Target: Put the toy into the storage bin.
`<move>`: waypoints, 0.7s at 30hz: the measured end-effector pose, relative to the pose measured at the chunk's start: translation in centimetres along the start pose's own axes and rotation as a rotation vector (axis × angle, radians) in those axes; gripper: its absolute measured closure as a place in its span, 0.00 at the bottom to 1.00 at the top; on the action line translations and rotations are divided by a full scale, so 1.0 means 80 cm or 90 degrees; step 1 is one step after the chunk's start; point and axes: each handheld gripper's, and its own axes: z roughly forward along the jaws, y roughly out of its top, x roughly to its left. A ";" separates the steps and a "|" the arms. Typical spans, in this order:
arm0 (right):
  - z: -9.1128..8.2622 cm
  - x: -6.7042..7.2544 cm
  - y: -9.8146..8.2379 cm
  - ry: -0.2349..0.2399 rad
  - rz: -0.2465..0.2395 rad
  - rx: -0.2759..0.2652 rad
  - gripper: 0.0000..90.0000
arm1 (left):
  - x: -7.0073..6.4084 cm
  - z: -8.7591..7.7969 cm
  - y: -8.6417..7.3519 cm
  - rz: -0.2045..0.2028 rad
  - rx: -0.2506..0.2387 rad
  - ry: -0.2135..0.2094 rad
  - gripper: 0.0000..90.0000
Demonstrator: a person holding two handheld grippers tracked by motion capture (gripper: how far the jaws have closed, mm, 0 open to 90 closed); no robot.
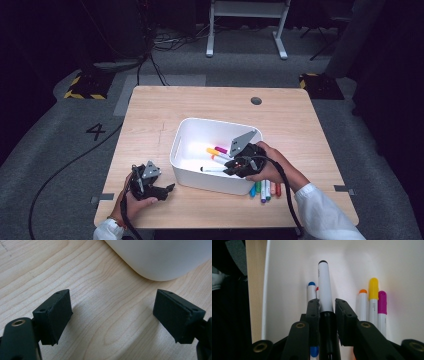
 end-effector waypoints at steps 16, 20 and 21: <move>-0.012 -0.002 -0.003 -0.038 0.021 -0.043 0.74 | 0.000 0.000 0.000 0.000 0.000 -0.003 0.17; -0.023 -0.003 -0.005 -0.060 0.031 -0.062 0.71 | 0.000 0.000 0.000 0.000 0.000 0.000 0.17; -0.027 -0.002 -0.005 -0.065 0.033 -0.069 0.70 | 0.000 0.000 0.000 -0.001 0.000 0.000 0.17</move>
